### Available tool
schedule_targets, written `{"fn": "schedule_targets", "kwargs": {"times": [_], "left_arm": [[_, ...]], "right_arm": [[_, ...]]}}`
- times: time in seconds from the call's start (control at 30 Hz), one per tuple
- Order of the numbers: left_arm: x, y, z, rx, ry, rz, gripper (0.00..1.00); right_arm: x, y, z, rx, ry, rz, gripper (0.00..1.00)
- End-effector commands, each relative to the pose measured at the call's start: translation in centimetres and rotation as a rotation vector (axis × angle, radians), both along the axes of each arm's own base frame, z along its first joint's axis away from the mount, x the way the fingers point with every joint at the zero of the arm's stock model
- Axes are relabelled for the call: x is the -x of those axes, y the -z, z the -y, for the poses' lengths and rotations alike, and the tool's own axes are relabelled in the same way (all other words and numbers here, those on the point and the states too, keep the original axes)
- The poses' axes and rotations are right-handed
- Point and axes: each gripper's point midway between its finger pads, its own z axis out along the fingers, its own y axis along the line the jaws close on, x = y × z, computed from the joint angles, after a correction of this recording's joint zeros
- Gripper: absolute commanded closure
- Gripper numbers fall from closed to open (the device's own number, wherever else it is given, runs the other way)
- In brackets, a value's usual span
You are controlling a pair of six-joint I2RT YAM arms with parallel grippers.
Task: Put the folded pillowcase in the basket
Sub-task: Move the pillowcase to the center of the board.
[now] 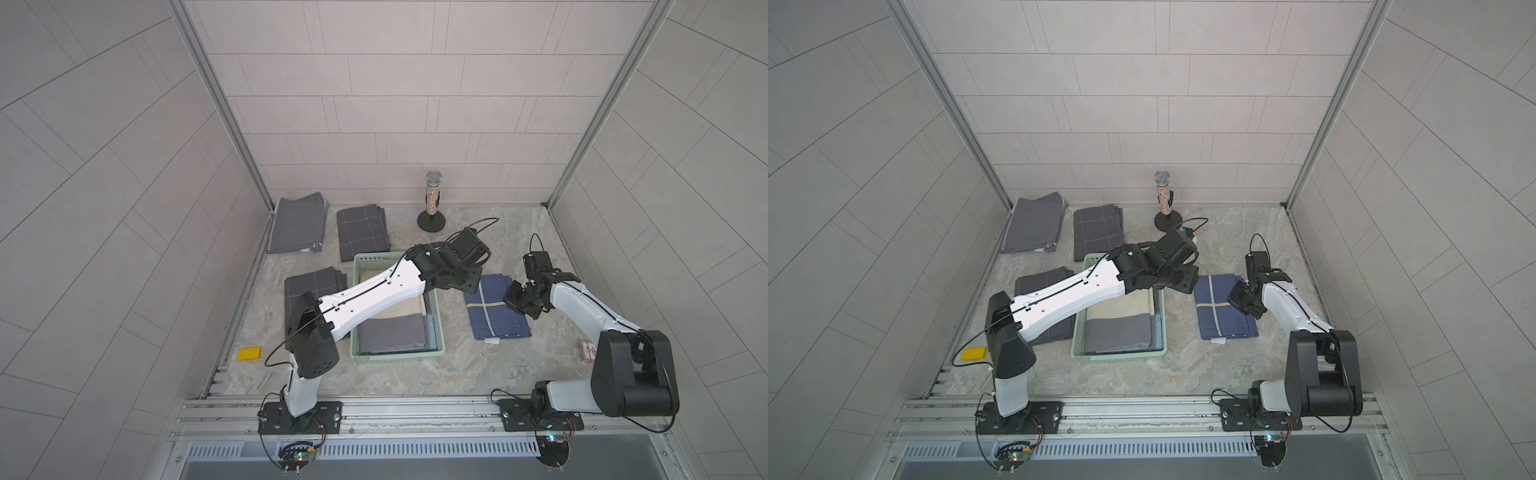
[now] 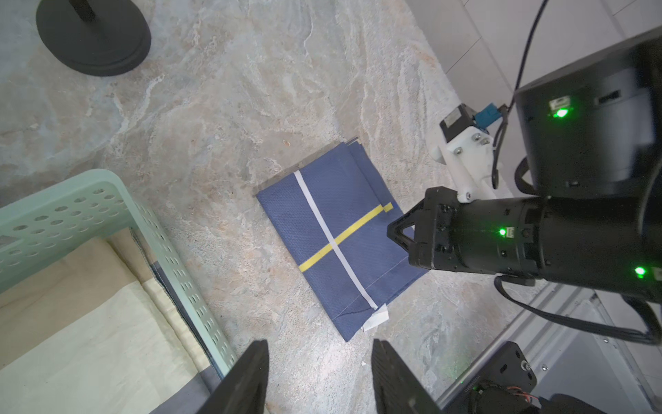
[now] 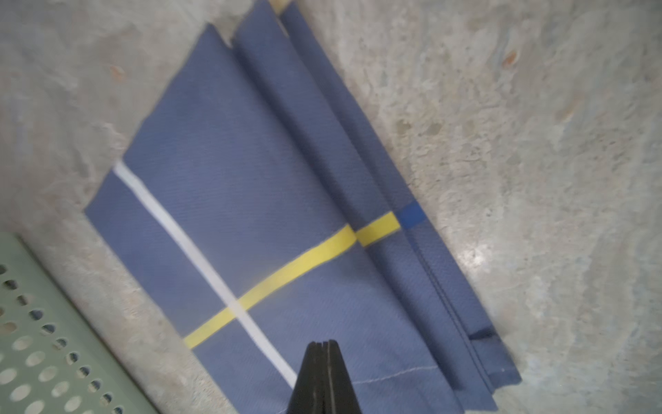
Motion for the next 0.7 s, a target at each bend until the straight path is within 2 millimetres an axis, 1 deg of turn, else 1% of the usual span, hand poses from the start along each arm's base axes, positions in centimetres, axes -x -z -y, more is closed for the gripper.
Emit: {"fn": "schedule_targets", "kwargs": {"times": [0.0,0.13,0.23,0.37,0.47,0.53,0.63,0.67], "left_arm": [[-1.0,2.5,0.2,-0.055,-0.061,-0.041,0.45],[-3.8,5.8,0.5,-0.041,-0.141,-0.094,0.44],[-5.9,7.8,0.5,-0.047,-0.177,-0.125,0.44],[-7.5,10.0,1.8,-0.091,-0.145,-0.147,0.44],[-8.1,11.4,3.1,-0.116,-0.125,-0.164,0.44],[-8.3,12.4,3.9,-0.117,-0.114,-0.188,0.44],[-7.8,13.9,4.5,-0.131,-0.098,-0.242,0.46],[-7.5,14.4,4.3,-0.147,-0.093,-0.257,0.46]], "right_arm": [[0.8,1.3,-0.7,-0.038,-0.019,0.006,1.0],[2.8,2.7,-2.5,-0.093,-0.043,-0.012,1.0],[4.9,3.4,-2.7,-0.109,-0.029,-0.026,1.0],[6.6,2.8,-3.3,-0.136,-0.023,-0.004,1.0],[6.9,2.1,-3.2,-0.13,-0.023,0.02,1.0],[7.5,2.2,-3.4,-0.144,-0.03,0.008,1.0],[8.1,2.4,-3.4,-0.142,-0.035,0.0,1.0],[8.1,2.3,-3.2,-0.132,-0.03,0.005,1.0]]}}
